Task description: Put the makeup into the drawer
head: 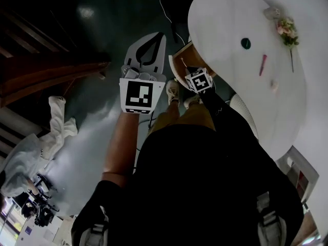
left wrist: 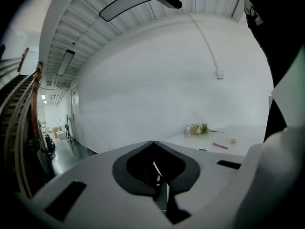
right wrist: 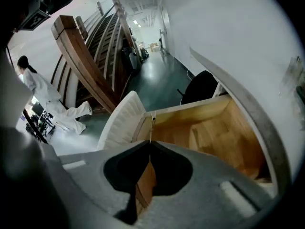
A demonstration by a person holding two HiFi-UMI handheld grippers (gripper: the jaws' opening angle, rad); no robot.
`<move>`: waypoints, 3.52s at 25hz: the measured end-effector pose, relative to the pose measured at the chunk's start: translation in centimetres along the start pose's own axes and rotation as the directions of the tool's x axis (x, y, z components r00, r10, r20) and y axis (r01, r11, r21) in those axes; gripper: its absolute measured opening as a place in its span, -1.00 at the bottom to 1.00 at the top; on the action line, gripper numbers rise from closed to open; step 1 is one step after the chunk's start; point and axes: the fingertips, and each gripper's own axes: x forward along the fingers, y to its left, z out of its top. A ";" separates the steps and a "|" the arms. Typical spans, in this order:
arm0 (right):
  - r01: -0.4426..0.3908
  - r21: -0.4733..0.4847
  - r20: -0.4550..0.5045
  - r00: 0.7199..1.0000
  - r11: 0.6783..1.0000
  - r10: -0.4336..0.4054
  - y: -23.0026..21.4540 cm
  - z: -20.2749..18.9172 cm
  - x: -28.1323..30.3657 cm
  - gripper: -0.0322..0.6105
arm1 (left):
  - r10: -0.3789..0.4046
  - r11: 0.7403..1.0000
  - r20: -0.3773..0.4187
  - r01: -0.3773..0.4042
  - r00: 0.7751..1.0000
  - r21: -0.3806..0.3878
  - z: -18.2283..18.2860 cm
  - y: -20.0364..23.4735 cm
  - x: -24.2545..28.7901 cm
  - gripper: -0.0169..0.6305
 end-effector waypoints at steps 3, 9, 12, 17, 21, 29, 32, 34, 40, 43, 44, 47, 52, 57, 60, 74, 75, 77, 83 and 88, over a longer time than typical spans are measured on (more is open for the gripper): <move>-0.015 0.009 0.030 0.999 1.000 0.015 0.2 1.1 -0.1 -0.86 | -0.013 1.000 -0.001 0.013 1.000 0.005 0.0 -0.2 0.1 -0.92; -0.042 0.007 0.041 0.998 0.999 0.041 0.4 1.2 -0.4 -0.48 | -0.022 1.000 0.001 0.022 1.000 0.006 0.0 -0.1 0.3 -0.92; -0.034 0.007 0.043 0.999 0.999 0.034 0.3 0.9 -0.6 -0.48 | -0.031 0.999 0.008 0.031 0.999 0.007 0.3 -0.3 0.5 -0.92; -0.007 -0.037 0.152 0.988 0.999 0.013 0.7 3.0 -3.2 -0.48 | -0.047 0.999 0.014 0.047 0.999 0.008 0.7 -1.1 0.8 -0.92; 0.069 -0.075 0.347 0.937 0.995 -0.039 1.0 8.0 -8.3 -0.48 | -0.050 0.999 0.038 0.050 0.998 0.014 1.6 -1.2 1.2 -0.92; 0.302 -0.018 0.744 0.641 0.953 -0.189 -1.5 19.3 -26.1 -0.48 | -0.039 0.999 0.109 0.036 0.993 0.030 5.5 -1.3 1.3 -0.92; 0.391 0.014 0.826 0.514 0.920 -0.231 -2.4 21.5 -32.5 -0.48 | -0.043 0.997 0.144 0.033 0.989 0.072 7.4 -1.4 1.4 -0.92; 0.437 0.053 0.868 0.424 0.898 -0.258 -2.9 22.3 -36.4 -0.48 | -0.046 0.997 0.165 0.035 0.985 0.074 8.5 -1.5 1.6 -0.92; 0.515 0.109 0.931 0.246 0.850 -0.268 -2.4 22.6 -43.5 -0.48 | -0.081 0.994 0.204 0.065 0.976 0.085 10.7 -3.2 2.3 -0.92; 0.524 0.140 0.923 0.238 0.840 -0.302 -3.3 21.1 -44.2 -0.48 | -0.122 0.990 0.212 0.104 0.970 0.098 11.2 -5.3 3.0 -0.92; 0.529 0.152 0.919 0.235 0.835 -0.317 -3.7 20.4 -44.6 -0.48 | -0.141 0.987 0.214 0.120 0.967 0.104 11.4 -6.1 3.3 -0.92; 0.535 0.206 0.908 0.208 0.820 -0.364 -5.3 18.4 -46.5 -0.48 | -0.196 0.977 0.220 0.173 0.956 0.122 12.3 -9.1 4.3 -0.92; 0.555 0.283 0.876 0.183 0.782 -0.446 -8.5 14.2 -50.0 -0.48 | -0.294 0.952 0.199 0.268 0.935 0.148 13.1 -14.9 6.6 -0.92; 0.581 0.368 0.825 0.155 0.726 -0.543 -12.2 8.8 -53.4 -0.48 | -0.380 0.922 0.209 0.349 0.901 0.169 14.3 -20.7 8.6 -0.92; 0.566 0.395 0.808 0.161 0.723 -0.567 -13.9 7.0 -53.8 -0.48 | -0.405 0.911 0.196 0.374 0.893 0.175 14.1 -22.9 9.5 -0.92; 0.445 0.451 0.458 0.628 0.774 -0.629 -24.4 -1.8 -37.4 -0.48 | -0.362 0.926 0.138 0.340 0.922 0.162 12.2 -24.3 10.7 -0.92; 0.441 0.456 0.420 0.659 0.773 -0.624 -25.2 -2.8 -36.0 -0.48 | -0.353 0.930 0.130 0.332 0.926 0.160 11.9 -24.2 10.8 -0.92; 0.422 0.477 0.337 0.722 0.771 -0.604 -26.6 -4.9 -33.0 -0.48 | -0.336 0.936 0.112 0.317 0.935 0.155 11.3 -23.9 10.8 -0.92; 0.393 0.525 0.116 0.846 0.755 -0.521 -28.7 -10.5 -25.9 -0.48 | -0.290 0.950 0.060 0.280 0.955 0.140 9.6 -22.9 10.5 -0.92; 0.426 0.531 -0.001 0.865 0.732 -0.503 -28.8 -13.0 -23.9 -0.56 | -0.264 0.957 0.044 0.256 0.964 0.133 8.9 -22.2 10.3 -0.92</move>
